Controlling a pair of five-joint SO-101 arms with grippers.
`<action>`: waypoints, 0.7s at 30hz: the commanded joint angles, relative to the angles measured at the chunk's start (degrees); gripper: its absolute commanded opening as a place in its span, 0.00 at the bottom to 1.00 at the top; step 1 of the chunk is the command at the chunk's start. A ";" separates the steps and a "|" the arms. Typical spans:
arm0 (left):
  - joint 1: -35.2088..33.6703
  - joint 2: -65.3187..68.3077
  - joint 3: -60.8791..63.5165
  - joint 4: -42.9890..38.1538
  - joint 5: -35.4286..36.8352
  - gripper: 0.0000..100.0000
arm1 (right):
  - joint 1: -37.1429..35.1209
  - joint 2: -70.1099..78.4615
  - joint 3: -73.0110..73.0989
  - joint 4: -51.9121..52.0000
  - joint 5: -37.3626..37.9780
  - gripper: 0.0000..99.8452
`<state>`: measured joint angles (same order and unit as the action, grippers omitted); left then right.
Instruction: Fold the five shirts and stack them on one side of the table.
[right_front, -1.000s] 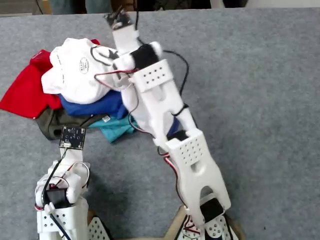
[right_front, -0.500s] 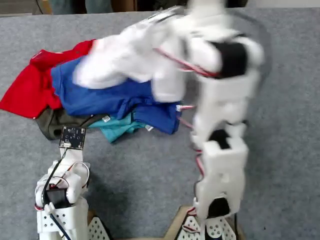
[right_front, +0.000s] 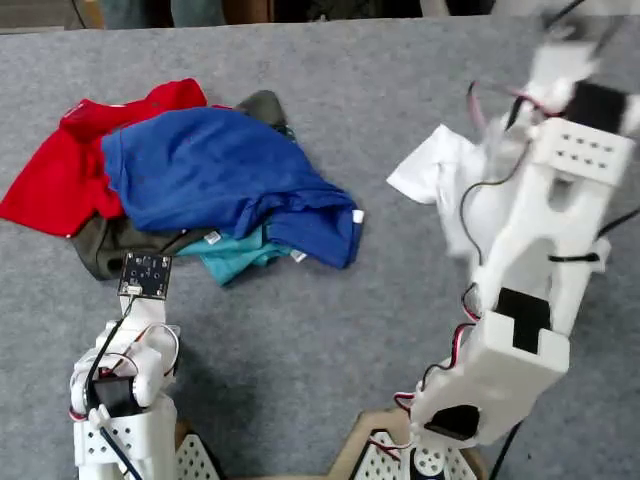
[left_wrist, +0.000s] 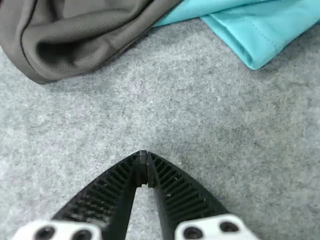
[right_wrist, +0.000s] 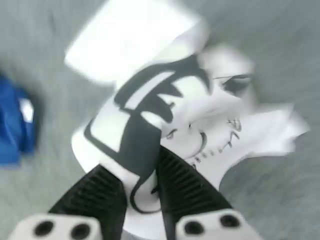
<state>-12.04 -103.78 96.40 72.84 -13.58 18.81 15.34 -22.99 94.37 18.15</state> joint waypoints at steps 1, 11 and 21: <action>0.22 -0.26 0.84 0.09 0.53 0.03 | 0.09 -3.30 29.05 -19.25 1.93 0.01; -0.04 -0.26 -4.09 -0.70 -0.09 0.03 | 0.00 -6.64 52.53 -45.45 1.93 0.01; -0.48 11.96 -30.73 -8.26 -2.02 0.23 | -1.32 -6.90 54.37 -47.03 1.93 0.01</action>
<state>-12.04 -99.56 77.14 67.38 -16.75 18.73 8.48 30.37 48.22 19.74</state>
